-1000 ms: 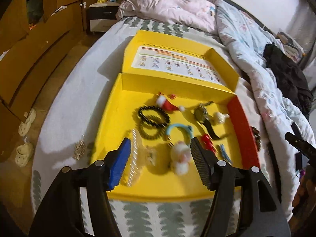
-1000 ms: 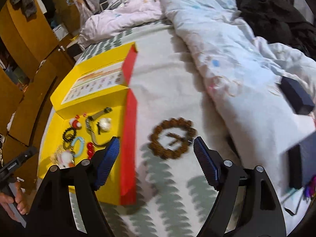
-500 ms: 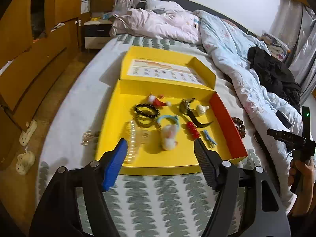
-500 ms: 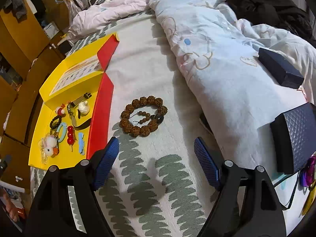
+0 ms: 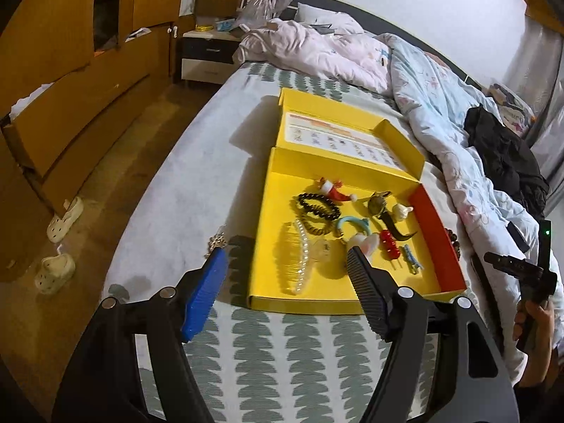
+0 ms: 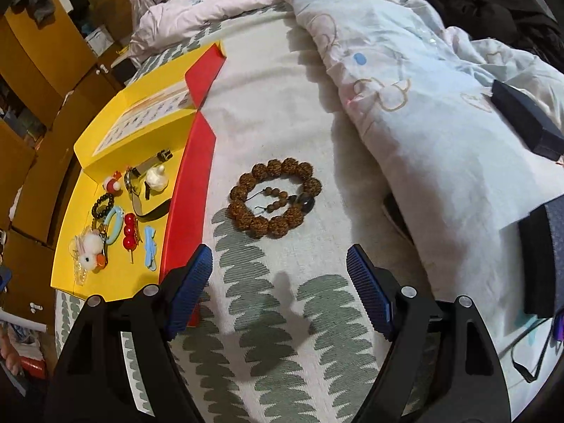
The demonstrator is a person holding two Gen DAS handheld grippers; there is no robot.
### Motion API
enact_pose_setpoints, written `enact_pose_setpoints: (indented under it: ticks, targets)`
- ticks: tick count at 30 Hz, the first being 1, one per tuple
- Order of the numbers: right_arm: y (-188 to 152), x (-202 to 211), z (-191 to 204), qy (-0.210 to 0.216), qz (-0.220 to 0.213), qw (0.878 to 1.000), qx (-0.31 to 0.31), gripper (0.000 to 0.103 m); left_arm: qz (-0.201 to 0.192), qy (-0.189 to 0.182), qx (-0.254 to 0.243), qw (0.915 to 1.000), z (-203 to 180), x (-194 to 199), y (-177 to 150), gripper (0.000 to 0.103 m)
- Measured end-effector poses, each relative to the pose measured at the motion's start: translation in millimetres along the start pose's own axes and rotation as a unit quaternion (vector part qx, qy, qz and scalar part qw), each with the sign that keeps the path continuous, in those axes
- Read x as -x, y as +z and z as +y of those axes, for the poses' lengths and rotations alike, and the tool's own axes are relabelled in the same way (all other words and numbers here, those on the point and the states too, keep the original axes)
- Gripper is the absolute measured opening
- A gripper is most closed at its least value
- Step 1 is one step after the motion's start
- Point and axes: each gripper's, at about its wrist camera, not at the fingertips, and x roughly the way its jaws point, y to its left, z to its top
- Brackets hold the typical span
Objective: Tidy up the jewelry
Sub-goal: 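Move left tool to the gold leaf brooch while right tool approaches the brown bead bracelet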
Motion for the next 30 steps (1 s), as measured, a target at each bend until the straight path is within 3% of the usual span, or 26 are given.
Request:
enact_pose_setpoints:
  ticks: [6,10,18,30]
  targets:
    - [3,-15,5,-0.005,0.004,1.0,0.004,0.081,0.009,0.027,0.004,0.9996,21,-8,1,0.07]
    - [8,-30,0,0.003,0.013,1.0,-0.015,0.081,0.051,0.05,0.021,0.9972,41,-37,3,0.07]
    - [19,-58,-8,0.006,0.03,0.999,-0.038,0.08,0.145,0.043,0.049,0.9872,69,-100,10,0.07]
    - [37,-87,-13,0.006,0.042,0.998,-0.038,0.08,0.175,0.073,0.048,0.9807,76,-133,9,0.07]
